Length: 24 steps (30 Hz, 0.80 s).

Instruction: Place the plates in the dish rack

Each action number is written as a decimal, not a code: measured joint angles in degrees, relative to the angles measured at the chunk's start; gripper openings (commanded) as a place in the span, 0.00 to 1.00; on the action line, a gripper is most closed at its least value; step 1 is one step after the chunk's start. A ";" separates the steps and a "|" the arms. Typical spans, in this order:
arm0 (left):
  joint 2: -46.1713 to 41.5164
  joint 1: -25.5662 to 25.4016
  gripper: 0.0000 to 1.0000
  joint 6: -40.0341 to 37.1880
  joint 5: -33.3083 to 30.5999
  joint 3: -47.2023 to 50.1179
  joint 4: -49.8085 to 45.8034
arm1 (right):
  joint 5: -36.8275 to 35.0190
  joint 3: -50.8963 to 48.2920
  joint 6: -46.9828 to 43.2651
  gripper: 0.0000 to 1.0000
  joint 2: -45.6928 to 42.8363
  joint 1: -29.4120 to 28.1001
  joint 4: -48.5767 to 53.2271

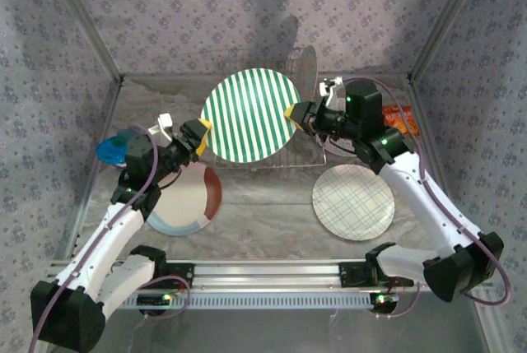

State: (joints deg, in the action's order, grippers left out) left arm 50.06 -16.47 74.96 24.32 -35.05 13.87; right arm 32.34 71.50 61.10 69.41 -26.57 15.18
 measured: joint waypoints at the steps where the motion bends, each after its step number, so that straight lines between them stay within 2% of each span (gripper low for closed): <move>1: 0.00 -0.02 0.56 0.66 -0.20 0.37 0.81 | 0.00 0.00 0.00 0.00 0.15 -0.13 -0.26; 13: 0.61 0.00 0.22 5.51 -1.18 1.90 5.84 | -0.09 -1.90 0.17 0.00 2.01 -0.37 -2.21; 18: 0.61 0.42 0.00 6.16 -1.64 1.90 5.73 | 0.09 -2.47 1.09 0.00 2.62 -0.24 -3.15; 24: 0.46 0.74 0.00 6.49 -1.68 1.73 5.14 | 0.79 -2.75 1.51 0.00 3.56 0.09 -3.85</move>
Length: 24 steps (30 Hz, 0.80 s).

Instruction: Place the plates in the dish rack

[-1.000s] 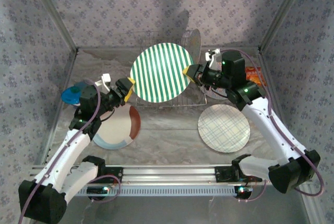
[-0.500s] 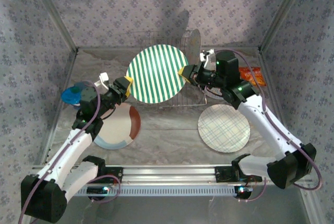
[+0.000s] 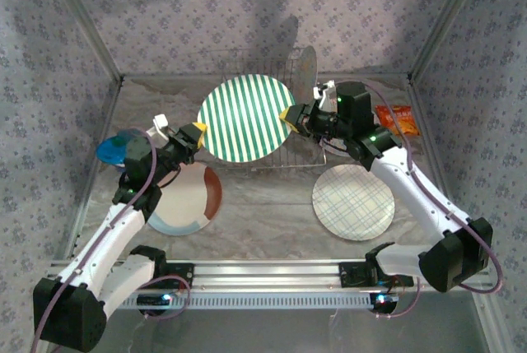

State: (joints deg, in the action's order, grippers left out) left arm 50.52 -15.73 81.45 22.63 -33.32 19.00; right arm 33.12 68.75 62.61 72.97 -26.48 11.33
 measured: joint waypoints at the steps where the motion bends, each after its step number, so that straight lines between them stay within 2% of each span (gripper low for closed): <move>1: 0.00 0.00 0.00 -0.20 0.02 -0.26 -0.48 | 0.15 0.00 0.00 0.00 0.07 0.09 -0.02; 5: 0.07 0.11 0.00 -1.73 0.11 -2.16 -2.14 | 0.76 -0.04 0.02 0.00 0.07 0.50 -0.72; 6: 0.11 0.20 0.00 -2.19 0.15 -2.73 -2.64 | 0.83 -0.04 0.02 0.03 0.07 0.57 -0.94; 8: 0.28 0.37 0.00 -2.97 0.42 -3.82 -3.58 | 1.09 -0.04 0.02 0.16 0.07 0.72 -1.33; 16: 1.77 0.37 0.00 -7.48 3.43 -8.79 -4.57 | 1.46 -0.26 -1.62 0.56 0.59 1.38 0.07; 18: 2.47 0.59 0.00 -7.98 4.42 -9.22 -4.96 | 1.73 -0.31 -2.10 0.59 0.59 1.66 0.04; 24: 5.51 1.42 0.00 -8.94 6.73 -11.19 -5.62 | 2.25 -2.19 -2.67 0.62 0.59 2.67 0.20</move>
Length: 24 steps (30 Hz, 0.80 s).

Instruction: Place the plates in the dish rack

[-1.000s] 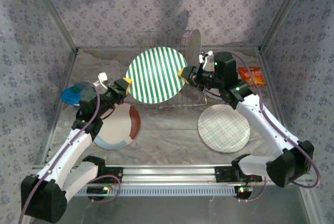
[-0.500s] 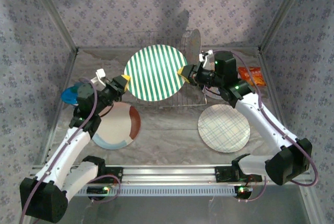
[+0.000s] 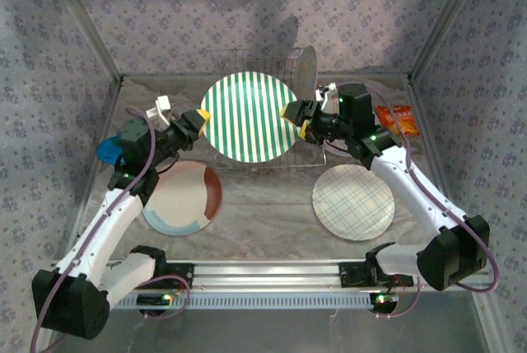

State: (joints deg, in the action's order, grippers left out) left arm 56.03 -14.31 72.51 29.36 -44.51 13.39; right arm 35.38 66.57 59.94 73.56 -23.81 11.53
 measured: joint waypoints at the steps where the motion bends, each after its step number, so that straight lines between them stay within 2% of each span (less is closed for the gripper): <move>1: 0.37 0.07 0.00 -0.07 0.22 -0.48 -0.02 | 0.02 -0.17 -0.04 0.63 0.00 0.13 0.07; 8: 2.49 0.11 0.00 -1.84 2.84 -4.98 -0.17 | 0.66 -1.09 -2.60 0.74 0.00 2.08 0.28; 10: 3.61 0.42 0.00 -3.37 3.91 -6.80 -1.18 | 1.70 -1.11 -3.87 0.81 -0.04 3.43 0.52; 13: 5.42 0.79 0.00 -6.19 5.99 -9.90 -3.26 | 4.22 -0.55 -6.97 0.85 -0.07 6.40 1.81; 24: 15.61 1.18 0.00 -17.22 17.29 -22.62 -8.31 | 23.23 8.22 -23.67 0.88 0.15 18.88 9.97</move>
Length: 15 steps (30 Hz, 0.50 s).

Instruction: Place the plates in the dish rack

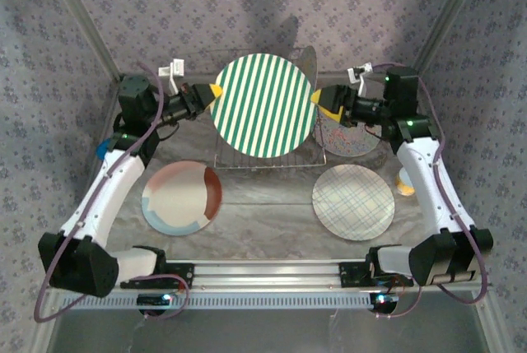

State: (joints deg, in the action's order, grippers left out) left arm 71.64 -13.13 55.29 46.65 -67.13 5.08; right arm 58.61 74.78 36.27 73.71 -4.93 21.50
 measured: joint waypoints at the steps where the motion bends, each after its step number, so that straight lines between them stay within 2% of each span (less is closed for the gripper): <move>1: 1.51 0.02 0.00 -1.20 1.07 -1.66 -1.07 | 1.53 0.09 -1.57 0.90 0.07 0.63 0.79; 7: 6.97 0.00 0.00 -4.48 5.03 -5.92 -2.67 | 4.90 0.09 -8.31 0.90 1.03 1.92 4.92; 15: 7.98 0.02 0.00 -4.90 6.29 -6.12 -3.17 | 5.29 -0.57 -10.21 0.88 3.74 1.88 4.79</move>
State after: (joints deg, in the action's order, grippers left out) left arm 79.61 -13.10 50.39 52.95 -73.25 1.91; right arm 63.90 74.22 26.06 77.45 -3.05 26.28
